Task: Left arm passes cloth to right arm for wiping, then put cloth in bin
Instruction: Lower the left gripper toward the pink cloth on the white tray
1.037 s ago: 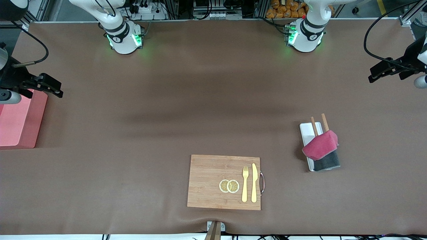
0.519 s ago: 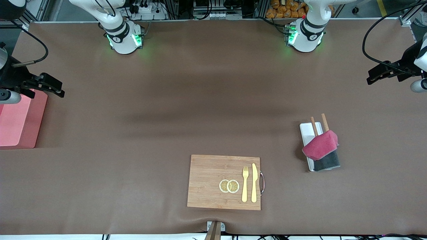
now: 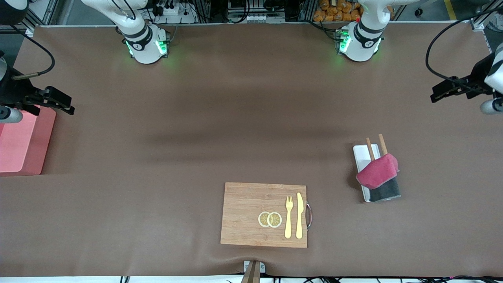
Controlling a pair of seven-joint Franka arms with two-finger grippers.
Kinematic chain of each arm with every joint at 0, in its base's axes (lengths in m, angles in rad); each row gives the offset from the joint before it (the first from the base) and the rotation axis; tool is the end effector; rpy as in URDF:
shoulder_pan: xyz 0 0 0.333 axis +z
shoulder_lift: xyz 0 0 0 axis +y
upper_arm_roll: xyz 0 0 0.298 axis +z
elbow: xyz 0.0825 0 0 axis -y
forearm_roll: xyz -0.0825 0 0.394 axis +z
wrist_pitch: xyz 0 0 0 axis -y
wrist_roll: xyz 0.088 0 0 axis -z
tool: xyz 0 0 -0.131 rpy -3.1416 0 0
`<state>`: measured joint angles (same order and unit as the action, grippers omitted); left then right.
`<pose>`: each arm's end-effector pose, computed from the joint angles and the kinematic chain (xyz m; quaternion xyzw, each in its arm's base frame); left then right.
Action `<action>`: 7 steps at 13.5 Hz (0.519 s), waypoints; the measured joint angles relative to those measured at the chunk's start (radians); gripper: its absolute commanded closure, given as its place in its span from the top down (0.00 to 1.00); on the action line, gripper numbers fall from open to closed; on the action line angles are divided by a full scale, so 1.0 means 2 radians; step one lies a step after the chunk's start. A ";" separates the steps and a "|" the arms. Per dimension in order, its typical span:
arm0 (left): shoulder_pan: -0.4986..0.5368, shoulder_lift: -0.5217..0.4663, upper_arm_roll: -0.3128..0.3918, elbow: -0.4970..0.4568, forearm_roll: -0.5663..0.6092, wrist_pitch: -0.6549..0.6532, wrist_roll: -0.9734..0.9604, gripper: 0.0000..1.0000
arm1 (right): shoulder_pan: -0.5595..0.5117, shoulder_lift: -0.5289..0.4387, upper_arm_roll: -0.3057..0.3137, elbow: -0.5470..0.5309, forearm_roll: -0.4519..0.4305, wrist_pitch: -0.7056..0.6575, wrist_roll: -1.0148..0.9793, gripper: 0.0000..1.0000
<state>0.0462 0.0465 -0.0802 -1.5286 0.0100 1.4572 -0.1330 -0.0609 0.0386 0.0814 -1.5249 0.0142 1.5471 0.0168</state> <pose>0.5623 -0.0168 0.5673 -0.9970 -0.0496 0.0584 0.0080 0.5730 0.0128 0.5806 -0.9999 -0.0019 0.0083 0.0085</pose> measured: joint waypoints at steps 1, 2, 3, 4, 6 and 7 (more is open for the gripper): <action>0.000 0.011 0.000 -0.003 0.000 0.011 0.000 1.00 | 0.000 0.000 0.000 0.000 0.000 0.000 0.000 1.00; 0.000 0.021 0.000 -0.012 0.000 0.032 0.000 1.00 | 0.000 0.000 0.000 0.000 0.000 0.000 0.000 1.00; 0.000 0.029 0.000 -0.026 0.000 0.062 0.000 1.00 | 0.000 0.000 0.000 0.000 0.000 0.000 0.000 1.00; 0.000 0.035 0.000 -0.045 0.000 0.095 0.000 1.00 | 0.000 0.000 0.000 0.000 0.000 0.000 0.000 1.00; 0.004 0.041 0.000 -0.093 0.000 0.167 0.000 1.00 | 0.000 0.001 0.000 0.000 0.000 -0.002 0.000 1.00; 0.007 0.043 0.000 -0.117 0.000 0.199 0.000 1.00 | 0.000 0.001 0.000 -0.001 0.000 -0.002 0.000 1.00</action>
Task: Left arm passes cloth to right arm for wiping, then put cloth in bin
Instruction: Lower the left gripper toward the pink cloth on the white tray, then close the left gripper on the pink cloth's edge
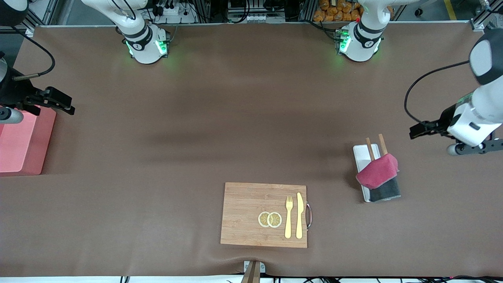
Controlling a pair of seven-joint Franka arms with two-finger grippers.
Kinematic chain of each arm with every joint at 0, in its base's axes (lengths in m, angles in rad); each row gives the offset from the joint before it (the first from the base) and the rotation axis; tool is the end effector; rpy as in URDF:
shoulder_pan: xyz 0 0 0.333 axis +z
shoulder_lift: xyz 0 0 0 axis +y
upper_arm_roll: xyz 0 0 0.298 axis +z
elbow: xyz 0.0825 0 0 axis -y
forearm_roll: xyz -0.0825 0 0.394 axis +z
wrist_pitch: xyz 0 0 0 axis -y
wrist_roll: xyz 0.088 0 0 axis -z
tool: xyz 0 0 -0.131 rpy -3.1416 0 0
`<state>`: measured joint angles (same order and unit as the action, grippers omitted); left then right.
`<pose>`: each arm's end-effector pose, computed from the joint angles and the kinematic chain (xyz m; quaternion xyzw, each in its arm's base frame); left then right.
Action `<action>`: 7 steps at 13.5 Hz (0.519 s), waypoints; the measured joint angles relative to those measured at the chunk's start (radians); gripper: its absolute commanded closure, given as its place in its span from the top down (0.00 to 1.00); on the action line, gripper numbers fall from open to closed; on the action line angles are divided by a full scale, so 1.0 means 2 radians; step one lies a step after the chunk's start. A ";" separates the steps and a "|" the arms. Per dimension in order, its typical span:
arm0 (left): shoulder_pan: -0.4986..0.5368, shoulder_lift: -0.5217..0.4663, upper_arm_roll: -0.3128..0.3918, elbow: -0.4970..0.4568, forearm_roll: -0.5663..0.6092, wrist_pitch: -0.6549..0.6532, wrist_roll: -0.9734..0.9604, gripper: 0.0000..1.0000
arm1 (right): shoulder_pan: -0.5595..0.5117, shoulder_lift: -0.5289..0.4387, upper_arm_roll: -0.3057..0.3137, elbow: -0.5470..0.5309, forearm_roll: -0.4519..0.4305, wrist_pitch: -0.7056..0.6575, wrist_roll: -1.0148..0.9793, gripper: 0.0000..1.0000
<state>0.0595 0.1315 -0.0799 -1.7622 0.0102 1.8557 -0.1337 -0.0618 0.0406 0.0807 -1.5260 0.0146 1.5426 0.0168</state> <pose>0.6035 -0.0098 0.4368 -0.9983 -0.0553 0.0188 0.0011 0.5729 0.0119 0.5786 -0.9999 -0.0012 0.0121 0.0087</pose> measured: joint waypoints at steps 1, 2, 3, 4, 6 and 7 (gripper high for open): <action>0.001 0.001 0.000 -0.023 0.000 0.033 0.000 1.00 | 0.000 0.000 0.000 0.000 0.000 0.000 0.000 1.00; 0.002 0.002 0.000 -0.044 0.000 0.064 0.000 1.00 | 0.000 0.000 0.000 0.000 0.000 0.000 0.000 1.00; 0.002 0.007 0.000 -0.061 0.000 0.091 0.000 1.00 | 0.000 0.000 0.000 0.000 0.000 0.000 0.000 1.00; 0.002 0.017 0.000 -0.071 0.000 0.114 0.000 1.00 | 0.000 0.001 0.000 0.000 0.000 0.000 0.000 1.00; 0.001 0.050 -0.001 -0.074 0.000 0.142 0.000 0.83 | -0.001 0.001 0.000 0.000 0.000 -0.001 0.000 1.00; -0.001 0.064 -0.003 -0.074 0.000 0.147 0.001 0.74 | -0.001 0.001 0.000 0.000 0.000 -0.001 0.000 1.00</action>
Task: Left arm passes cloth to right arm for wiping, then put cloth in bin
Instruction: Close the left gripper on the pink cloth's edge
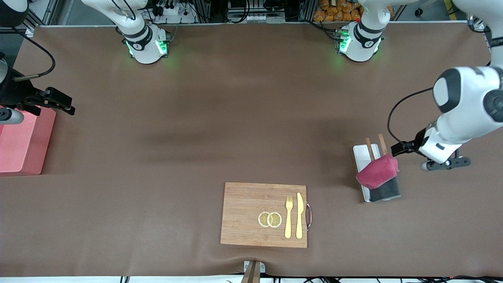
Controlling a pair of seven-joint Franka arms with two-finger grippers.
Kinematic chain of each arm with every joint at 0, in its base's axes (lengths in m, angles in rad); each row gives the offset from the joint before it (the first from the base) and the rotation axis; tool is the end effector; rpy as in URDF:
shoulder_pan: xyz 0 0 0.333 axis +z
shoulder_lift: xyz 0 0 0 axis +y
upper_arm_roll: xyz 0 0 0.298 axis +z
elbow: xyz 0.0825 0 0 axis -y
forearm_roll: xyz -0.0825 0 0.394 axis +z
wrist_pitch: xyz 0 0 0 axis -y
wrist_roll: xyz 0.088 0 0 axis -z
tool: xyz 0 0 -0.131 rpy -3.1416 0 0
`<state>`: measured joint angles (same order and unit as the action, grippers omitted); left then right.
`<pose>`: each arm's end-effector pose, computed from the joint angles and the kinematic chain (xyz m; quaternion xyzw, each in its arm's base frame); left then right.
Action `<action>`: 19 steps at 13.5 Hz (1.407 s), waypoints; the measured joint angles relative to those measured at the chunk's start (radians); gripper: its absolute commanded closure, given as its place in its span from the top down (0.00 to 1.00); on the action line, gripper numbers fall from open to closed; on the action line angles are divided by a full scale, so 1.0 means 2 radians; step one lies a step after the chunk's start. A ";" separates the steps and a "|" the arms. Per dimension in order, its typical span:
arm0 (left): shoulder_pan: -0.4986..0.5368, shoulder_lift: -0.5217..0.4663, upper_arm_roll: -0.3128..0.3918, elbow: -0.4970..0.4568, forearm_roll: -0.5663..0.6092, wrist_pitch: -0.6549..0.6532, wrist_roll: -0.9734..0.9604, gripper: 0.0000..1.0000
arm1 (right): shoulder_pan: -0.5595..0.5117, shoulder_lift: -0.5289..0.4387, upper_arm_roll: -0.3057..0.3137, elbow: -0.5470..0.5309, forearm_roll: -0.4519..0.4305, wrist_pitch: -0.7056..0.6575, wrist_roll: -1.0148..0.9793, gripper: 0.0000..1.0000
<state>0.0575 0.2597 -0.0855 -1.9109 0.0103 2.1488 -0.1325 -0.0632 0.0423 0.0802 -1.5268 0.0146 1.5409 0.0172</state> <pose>0.6130 -0.0152 0.3132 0.9986 0.0507 -0.0109 0.0058 0.5730 0.0108 0.5771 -0.9999 0.0000 0.0142 0.0087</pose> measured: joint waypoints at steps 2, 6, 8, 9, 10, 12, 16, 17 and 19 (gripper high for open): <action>-0.009 0.015 -0.002 0.001 0.000 0.004 0.000 0.68 | 0.000 0.000 0.000 0.000 0.000 0.000 0.000 1.00; -0.013 0.028 -0.002 0.002 0.001 0.004 0.000 0.55 | 0.000 0.000 0.000 0.000 0.000 -0.002 0.000 1.00; -0.013 0.035 -0.001 0.002 0.001 0.004 0.000 0.54 | 0.000 0.000 0.000 0.000 0.000 -0.002 0.000 1.00; -0.013 0.037 -0.001 0.002 0.001 0.004 0.000 0.53 | 0.000 0.000 0.000 0.000 0.000 -0.002 0.000 1.00; -0.012 0.038 -0.001 0.002 0.001 0.004 0.000 0.49 | 0.000 0.000 0.000 0.000 0.000 -0.002 0.000 1.00; -0.012 0.039 -0.001 0.003 0.001 0.004 0.000 0.39 | 0.000 0.000 0.000 0.000 0.000 -0.002 0.000 1.00; -0.012 0.039 -0.001 0.003 0.001 0.004 0.001 0.35 | 0.000 0.000 0.000 0.000 0.000 -0.003 0.000 1.00; -0.012 0.040 -0.001 0.003 0.001 0.004 0.001 0.35 | 0.000 0.000 0.000 0.000 0.000 -0.003 0.000 1.00; -0.012 0.042 -0.001 0.003 0.001 0.004 0.001 0.33 | 0.000 0.000 0.000 0.000 0.000 -0.003 0.000 1.00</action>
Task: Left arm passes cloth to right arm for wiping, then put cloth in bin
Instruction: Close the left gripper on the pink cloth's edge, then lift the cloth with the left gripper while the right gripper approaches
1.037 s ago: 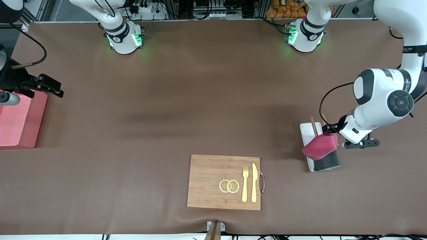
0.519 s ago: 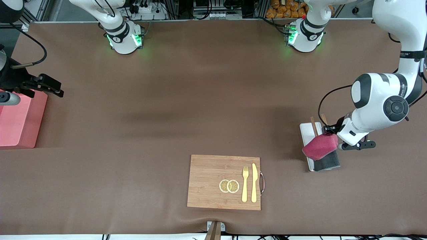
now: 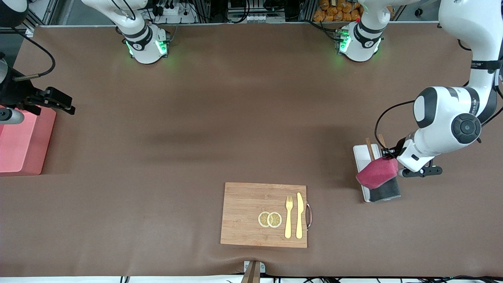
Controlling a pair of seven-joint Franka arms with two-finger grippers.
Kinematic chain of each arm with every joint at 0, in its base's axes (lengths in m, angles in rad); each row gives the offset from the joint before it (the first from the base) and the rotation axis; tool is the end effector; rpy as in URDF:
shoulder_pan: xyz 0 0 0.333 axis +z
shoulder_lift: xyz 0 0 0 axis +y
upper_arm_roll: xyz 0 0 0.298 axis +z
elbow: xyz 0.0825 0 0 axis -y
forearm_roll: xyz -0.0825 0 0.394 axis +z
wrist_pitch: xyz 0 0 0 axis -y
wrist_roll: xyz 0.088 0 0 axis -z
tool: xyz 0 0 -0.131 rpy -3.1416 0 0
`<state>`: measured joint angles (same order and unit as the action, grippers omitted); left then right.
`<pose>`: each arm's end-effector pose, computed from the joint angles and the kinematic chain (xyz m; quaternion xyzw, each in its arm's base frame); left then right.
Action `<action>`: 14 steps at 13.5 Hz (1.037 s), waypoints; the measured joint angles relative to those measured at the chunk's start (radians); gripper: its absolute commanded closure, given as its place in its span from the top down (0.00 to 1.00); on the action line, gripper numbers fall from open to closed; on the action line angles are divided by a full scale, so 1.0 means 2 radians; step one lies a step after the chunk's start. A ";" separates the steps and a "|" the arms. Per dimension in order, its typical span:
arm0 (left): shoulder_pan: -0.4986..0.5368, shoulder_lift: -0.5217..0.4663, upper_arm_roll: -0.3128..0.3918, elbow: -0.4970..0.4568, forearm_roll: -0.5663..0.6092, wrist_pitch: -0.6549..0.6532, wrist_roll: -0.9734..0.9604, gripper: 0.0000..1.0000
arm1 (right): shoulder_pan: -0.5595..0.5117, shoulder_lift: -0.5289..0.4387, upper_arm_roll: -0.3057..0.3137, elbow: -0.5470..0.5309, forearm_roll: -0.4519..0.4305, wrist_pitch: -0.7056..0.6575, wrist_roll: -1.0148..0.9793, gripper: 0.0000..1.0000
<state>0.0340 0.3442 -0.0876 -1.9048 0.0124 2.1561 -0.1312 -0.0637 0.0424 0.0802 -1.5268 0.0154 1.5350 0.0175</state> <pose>0.6116 -0.0309 0.2649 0.9982 0.0370 -0.0465 0.0056 0.5723 0.0106 0.5765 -0.9998 0.0004 0.0172 0.0091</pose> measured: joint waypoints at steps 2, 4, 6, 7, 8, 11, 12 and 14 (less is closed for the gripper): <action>0.000 0.002 0.000 0.000 0.000 0.000 0.000 0.19 | 0.000 0.000 0.000 0.000 0.000 0.000 0.000 1.00; 0.000 0.002 0.000 0.000 0.000 0.000 0.000 0.15 | 0.000 0.000 0.000 0.000 0.000 0.000 0.000 1.00; 0.001 0.002 0.000 0.001 0.000 0.000 0.000 0.07 | 0.000 0.000 0.000 0.000 0.000 0.000 0.000 1.00; 0.001 0.001 0.000 0.002 0.000 0.000 0.000 0.03 | 0.000 0.000 0.000 0.000 0.000 0.000 0.000 1.00; 0.001 0.001 0.000 0.004 0.001 0.000 0.000 0.00 | 0.000 0.000 0.000 0.000 0.000 0.000 0.000 1.00; 0.001 0.002 0.000 0.006 0.001 0.000 0.000 0.00 | 0.000 0.000 0.000 0.000 0.000 0.000 0.000 1.00; 0.001 0.001 0.000 0.008 0.001 0.000 0.000 0.00 | 0.000 0.000 0.000 0.000 0.000 0.000 0.000 1.00; 0.000 -0.007 -0.002 0.014 0.001 0.000 0.000 0.00 | 0.000 0.000 0.000 0.000 0.000 0.000 0.000 1.00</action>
<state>0.0348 0.3310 -0.0914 -1.8767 0.0135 2.1557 -0.1312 -0.0637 0.0424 0.0802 -1.5268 0.0155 1.5347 0.0175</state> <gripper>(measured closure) 0.965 0.000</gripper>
